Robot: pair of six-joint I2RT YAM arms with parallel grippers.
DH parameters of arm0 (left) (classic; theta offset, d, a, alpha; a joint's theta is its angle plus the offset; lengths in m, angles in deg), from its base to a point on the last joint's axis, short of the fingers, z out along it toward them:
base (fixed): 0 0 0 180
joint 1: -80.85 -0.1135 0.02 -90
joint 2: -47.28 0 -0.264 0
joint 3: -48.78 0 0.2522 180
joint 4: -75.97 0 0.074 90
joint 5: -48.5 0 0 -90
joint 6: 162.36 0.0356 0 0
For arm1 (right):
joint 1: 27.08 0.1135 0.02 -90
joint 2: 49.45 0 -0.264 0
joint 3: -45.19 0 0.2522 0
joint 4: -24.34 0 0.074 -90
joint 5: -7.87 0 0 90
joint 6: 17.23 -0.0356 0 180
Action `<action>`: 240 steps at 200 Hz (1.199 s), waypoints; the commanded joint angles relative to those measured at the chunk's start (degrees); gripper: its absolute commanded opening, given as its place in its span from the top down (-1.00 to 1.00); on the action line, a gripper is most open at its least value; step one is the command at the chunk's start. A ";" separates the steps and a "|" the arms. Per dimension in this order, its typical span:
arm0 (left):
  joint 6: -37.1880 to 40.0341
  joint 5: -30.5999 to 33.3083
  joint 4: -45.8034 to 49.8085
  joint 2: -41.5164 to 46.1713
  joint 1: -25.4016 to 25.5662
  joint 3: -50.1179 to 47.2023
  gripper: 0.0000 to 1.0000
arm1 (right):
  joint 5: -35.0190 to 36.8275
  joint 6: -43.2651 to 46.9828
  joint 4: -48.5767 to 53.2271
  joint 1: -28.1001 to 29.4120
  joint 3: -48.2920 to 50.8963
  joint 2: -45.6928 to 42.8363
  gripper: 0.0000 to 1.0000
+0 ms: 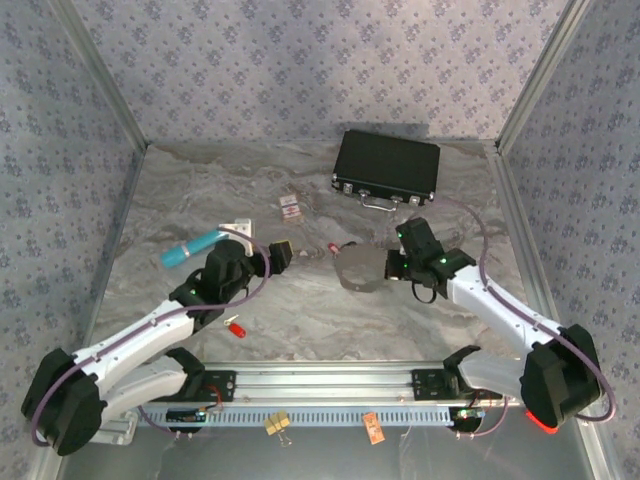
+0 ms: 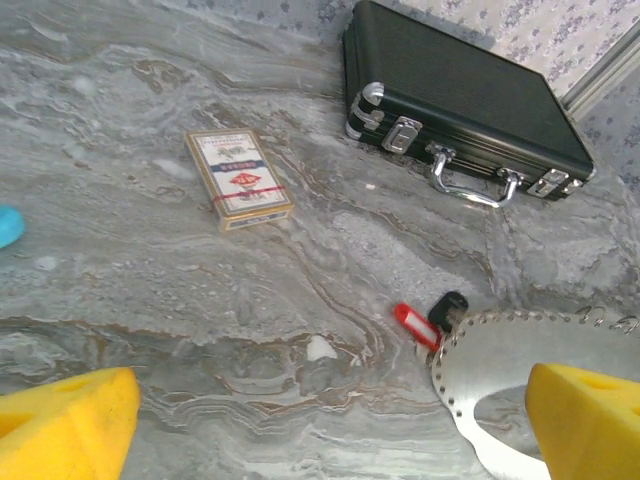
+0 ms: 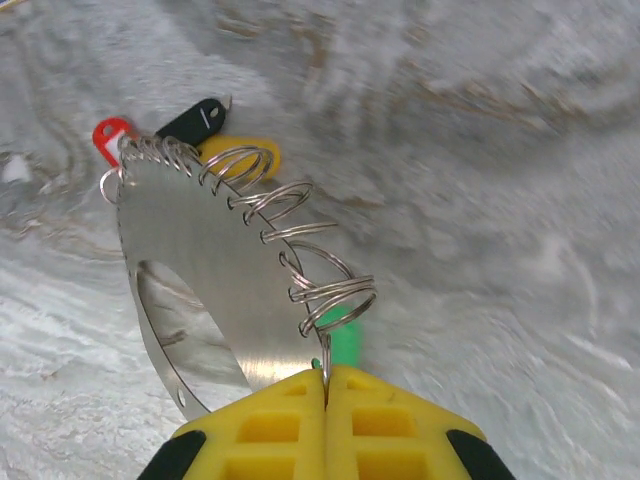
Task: Put the keys on the keyring
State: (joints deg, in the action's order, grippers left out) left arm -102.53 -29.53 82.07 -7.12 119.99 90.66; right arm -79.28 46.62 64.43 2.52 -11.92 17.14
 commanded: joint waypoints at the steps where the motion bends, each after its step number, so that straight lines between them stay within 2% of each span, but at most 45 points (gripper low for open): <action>1: 3.90 3.47 0.30 2.50 0.28 -0.75 -0.93 | -0.36 9.46 -4.44 2.58 -3.32 1.96 1.00; 33: 11.18 6.10 -1.04 2.97 0.29 -2.89 -0.84 | -11.12 16.75 -8.71 3.31 -5.84 4.58 1.00; 62: 16.81 3.60 -1.04 3.84 0.31 -3.07 -0.76 | -16.87 21.97 -10.38 4.14 -7.83 6.59 1.00; 85: 22.15 -0.73 -1.63 4.80 0.24 -3.20 -0.67 | -19.67 26.47 -11.55 5.17 -8.76 7.49 1.00; 122: 30.33 -7.69 -2.40 5.77 0.28 -2.55 -0.39 | -24.10 31.25 -11.84 5.81 -10.89 8.36 1.00; 178: 41.04 -25.20 -5.23 5.94 0.38 -0.90 -0.16 | -28.60 37.65 -9.86 6.90 -12.52 6.92 1.00; 198: 43.89 -30.36 -6.35 5.47 0.76 0.21 -0.16 | -28.03 41.11 -8.52 8.25 -12.81 6.03 1.00; 215: 46.74 -32.64 -6.16 4.41 1.78 1.33 -0.37 | -26.18 43.40 -7.60 9.52 -13.15 5.51 1.00; 240: 52.01 -34.49 -1.96 2.00 3.09 3.87 -0.48 | -24.22 44.74 -5.78 10.76 -14.25 5.41 1.00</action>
State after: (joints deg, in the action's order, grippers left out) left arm -57.68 -58.21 78.86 -3.51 122.00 90.71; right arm -105.20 87.40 56.15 12.18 -23.33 24.11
